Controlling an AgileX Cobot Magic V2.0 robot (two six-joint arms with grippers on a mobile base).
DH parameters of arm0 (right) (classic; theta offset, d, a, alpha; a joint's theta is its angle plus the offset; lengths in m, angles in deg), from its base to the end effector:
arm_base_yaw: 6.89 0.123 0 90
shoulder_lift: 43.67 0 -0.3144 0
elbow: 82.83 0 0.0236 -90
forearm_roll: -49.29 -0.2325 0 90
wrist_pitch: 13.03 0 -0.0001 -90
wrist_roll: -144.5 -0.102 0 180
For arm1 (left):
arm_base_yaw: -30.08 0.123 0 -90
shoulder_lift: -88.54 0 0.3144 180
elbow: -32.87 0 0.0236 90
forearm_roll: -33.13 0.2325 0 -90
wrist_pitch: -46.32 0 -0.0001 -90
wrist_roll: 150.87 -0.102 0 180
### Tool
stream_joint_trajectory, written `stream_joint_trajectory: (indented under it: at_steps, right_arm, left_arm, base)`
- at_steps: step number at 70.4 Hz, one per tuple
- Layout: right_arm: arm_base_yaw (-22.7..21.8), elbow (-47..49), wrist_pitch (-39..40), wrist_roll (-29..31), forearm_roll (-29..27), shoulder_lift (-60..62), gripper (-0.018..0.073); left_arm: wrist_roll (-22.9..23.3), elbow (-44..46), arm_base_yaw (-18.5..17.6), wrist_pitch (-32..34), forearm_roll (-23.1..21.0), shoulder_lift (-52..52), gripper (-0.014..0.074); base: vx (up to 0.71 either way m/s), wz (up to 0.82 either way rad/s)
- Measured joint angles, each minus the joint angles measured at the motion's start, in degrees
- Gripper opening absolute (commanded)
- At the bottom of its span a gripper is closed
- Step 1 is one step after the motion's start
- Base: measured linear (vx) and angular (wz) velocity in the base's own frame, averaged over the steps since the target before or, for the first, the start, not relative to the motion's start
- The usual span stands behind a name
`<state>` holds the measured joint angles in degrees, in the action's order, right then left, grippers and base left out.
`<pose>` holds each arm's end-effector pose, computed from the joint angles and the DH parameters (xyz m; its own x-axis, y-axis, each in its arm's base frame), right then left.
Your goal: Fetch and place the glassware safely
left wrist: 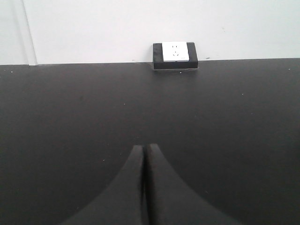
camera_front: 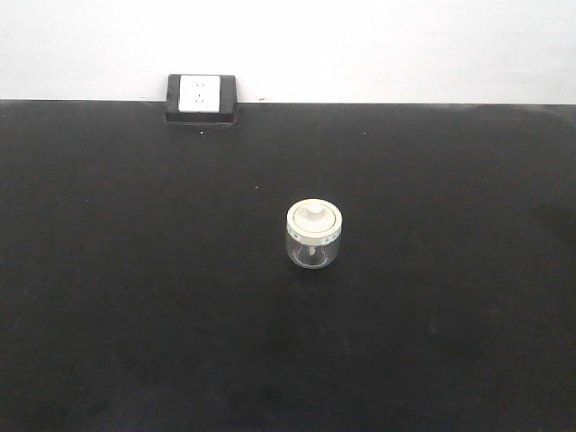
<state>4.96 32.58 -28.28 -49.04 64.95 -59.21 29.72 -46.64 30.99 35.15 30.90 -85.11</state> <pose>0.0245 -0.0023 0.2617 -0.0788 -0.0449 -0.9959 -0.1378 0.9899 -0.0337 0.0189 -0.0005 0.1855 -0.1217 -0.0504 -0.9913 -0.0143 0.9987 -0.0490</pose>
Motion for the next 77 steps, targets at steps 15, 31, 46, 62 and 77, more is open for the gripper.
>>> stream_joint_trajectory:
  at_steps: [15,31,46,62,77]
  right_arm:
    - [-4.87,-3.6,0.47,0.12,-1.49,0.13,-0.0003]
    - [-14.53,-9.65,0.48,0.12,-7.42,0.13,-0.0003]
    - [-15.73,-14.61,2.86,0.17,-8.1,2.15,-0.0003]
    - [-15.73,-14.96,4.91,0.23,-8.14,8.77,-0.0003]
    - [-15.73,-15.02,4.91,0.28,-8.14,9.01,-0.0003]
  left_arm:
    - [0.0,0.0,0.0,0.0,0.0,0.0,-0.0007]
    - [0.0,0.0,0.0,0.0,0.0,0.0,-0.0007]
    - [0.0,0.0,0.0,0.0,0.0,0.0,-0.0007]
    - [0.0,-0.05,0.0,0.0,0.0,0.0,-0.0007]
    - [0.0,-0.11,0.0,-0.05,0.0,0.0,-0.0007]
  base:
    - [0.0,0.0]
    - [0.0,0.0]
    - [0.0,0.0]
    - [0.0,0.0]
    - [0.0,0.0]
